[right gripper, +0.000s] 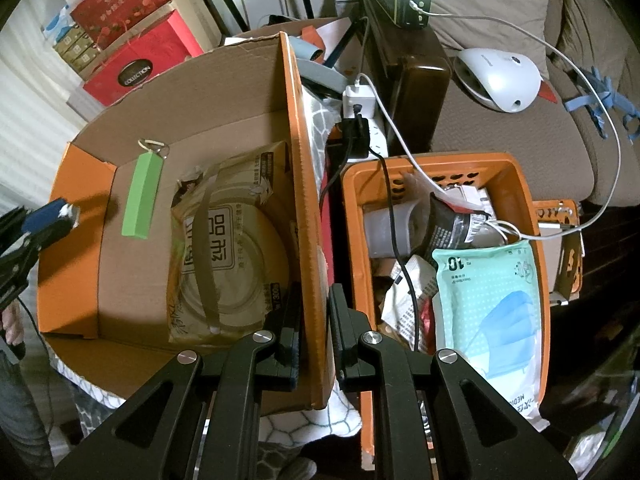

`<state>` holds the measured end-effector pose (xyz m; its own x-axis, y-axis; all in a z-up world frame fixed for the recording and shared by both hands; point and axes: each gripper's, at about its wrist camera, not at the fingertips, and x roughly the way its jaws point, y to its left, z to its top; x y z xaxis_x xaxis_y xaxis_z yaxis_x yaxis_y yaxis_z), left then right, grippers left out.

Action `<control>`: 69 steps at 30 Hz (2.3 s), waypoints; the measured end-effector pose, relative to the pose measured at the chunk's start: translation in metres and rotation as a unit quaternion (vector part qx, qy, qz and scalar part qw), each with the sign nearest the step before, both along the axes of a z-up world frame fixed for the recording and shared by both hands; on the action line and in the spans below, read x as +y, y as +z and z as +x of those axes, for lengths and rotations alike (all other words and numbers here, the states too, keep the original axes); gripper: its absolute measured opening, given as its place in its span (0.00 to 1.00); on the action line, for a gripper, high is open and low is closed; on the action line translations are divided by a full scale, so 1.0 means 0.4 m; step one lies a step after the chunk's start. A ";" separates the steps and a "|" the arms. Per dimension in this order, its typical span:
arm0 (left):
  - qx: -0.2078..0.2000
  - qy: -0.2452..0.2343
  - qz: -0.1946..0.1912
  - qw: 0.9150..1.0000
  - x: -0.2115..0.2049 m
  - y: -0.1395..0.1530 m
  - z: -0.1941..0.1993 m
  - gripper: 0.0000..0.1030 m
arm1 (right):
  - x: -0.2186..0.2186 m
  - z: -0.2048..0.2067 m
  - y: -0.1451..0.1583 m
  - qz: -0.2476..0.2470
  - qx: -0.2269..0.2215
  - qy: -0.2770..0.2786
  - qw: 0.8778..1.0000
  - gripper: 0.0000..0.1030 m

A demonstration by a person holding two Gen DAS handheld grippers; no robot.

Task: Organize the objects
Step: 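Carry the white plug with the left gripper into the orange box, then open the left gripper to set the plug on the green power bank, then move the left gripper back to the second white plug on the bag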

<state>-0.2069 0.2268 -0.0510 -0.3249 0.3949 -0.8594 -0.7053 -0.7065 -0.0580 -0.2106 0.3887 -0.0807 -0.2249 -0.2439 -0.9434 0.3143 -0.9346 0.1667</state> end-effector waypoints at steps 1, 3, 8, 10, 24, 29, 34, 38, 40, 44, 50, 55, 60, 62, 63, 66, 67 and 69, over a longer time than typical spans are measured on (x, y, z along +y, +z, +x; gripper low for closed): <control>-0.005 0.005 -0.006 1.000 0.011 -0.007 -0.009 0.25 | 0.000 0.000 0.000 0.000 0.000 0.000 1.000 0.12; -0.013 0.017 -0.022 1.000 0.032 -0.022 -0.026 0.25 | 0.000 0.000 0.000 0.000 0.000 0.000 1.000 0.12; -0.038 0.045 -0.043 0.997 0.070 -0.062 -0.066 0.25 | -0.002 0.000 0.000 -0.001 0.001 -0.001 1.000 0.12; -0.044 0.049 -0.043 0.997 0.082 -0.071 -0.071 0.25 | -0.002 0.000 -0.001 -0.001 0.001 -0.001 1.000 0.12; -0.066 0.100 -0.083 0.989 0.108 -0.125 -0.095 0.24 | -0.002 -0.002 -0.006 -0.005 -0.004 -0.002 1.000 0.12; -0.087 0.112 -0.087 0.986 0.107 -0.139 -0.110 0.24 | 0.000 -0.003 -0.006 -0.005 -0.004 -0.003 1.000 0.12; -0.096 0.100 -0.058 0.989 0.097 -0.122 -0.106 0.39 | 0.002 -0.004 -0.007 -0.008 -0.005 -0.005 1.000 0.12; -0.072 0.089 -0.014 0.993 0.071 -0.060 -0.084 0.59 | 0.003 -0.004 -0.009 -0.009 -0.005 -0.005 1.000 0.13; -0.070 0.084 0.004 0.994 0.054 -0.029 -0.074 0.62 | 0.002 -0.004 -0.009 -0.010 -0.005 -0.006 1.000 0.13; -0.052 0.082 0.020 0.995 0.009 0.028 -0.064 0.69 | 0.004 -0.004 -0.009 -0.009 -0.005 -0.005 1.000 0.13; -0.036 0.109 0.019 0.993 -0.085 0.083 -0.076 0.74 | 0.004 -0.004 -0.009 -0.011 -0.005 -0.006 1.000 0.13; -0.027 0.145 0.003 0.989 -0.192 0.097 -0.099 0.76 | 0.008 -0.002 -0.009 -0.011 -0.004 -0.006 1.000 0.13; -0.038 0.187 -0.030 0.981 -0.299 0.060 -0.142 0.76 | 0.010 -0.001 -0.009 -0.012 -0.003 -0.007 1.000 0.13; -0.043 0.196 -0.046 0.979 -0.327 0.033 -0.151 0.76 | 0.011 0.000 -0.010 -0.012 -0.003 -0.007 1.000 0.13; -0.046 0.199 -0.056 0.977 -0.338 0.017 -0.157 0.76 | 0.011 0.000 -0.010 -0.011 -0.003 -0.007 1.000 0.13; -0.057 0.213 -0.078 0.972 -0.371 -0.030 -0.173 0.76 | 0.011 0.003 -0.011 -0.009 -0.003 -0.006 1.000 0.13; -0.062 0.218 -0.081 0.971 -0.381 -0.045 -0.178 0.76 | 0.011 0.004 -0.012 -0.009 -0.003 -0.007 1.000 0.13; -0.072 0.225 -0.080 0.968 -0.399 -0.068 -0.187 0.76 | 0.011 0.005 -0.012 -0.008 -0.003 -0.008 1.000 0.13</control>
<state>-0.2815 0.0672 -0.0783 -0.3062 0.1001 -0.9467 -0.3170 -0.9484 0.0023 -0.2086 0.3932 -0.0857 -0.2223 -0.2549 -0.9411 0.2988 -0.9366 0.1831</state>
